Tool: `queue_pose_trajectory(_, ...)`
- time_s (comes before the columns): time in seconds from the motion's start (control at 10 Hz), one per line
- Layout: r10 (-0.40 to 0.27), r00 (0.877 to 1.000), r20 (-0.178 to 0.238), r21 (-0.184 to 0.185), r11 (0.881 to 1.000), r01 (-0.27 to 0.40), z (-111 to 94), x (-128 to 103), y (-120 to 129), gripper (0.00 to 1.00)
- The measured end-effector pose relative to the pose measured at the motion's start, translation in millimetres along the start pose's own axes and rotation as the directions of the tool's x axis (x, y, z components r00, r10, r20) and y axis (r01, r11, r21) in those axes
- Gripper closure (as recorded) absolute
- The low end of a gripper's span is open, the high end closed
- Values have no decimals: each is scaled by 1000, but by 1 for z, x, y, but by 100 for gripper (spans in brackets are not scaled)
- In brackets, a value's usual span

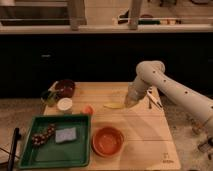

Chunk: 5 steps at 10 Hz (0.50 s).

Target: Place banana in red bowl

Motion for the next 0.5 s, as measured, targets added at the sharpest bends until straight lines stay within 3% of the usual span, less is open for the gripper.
queue_pose_trajectory(0.5,-42,999,35,-16,999,42,-2,-17,21,98)
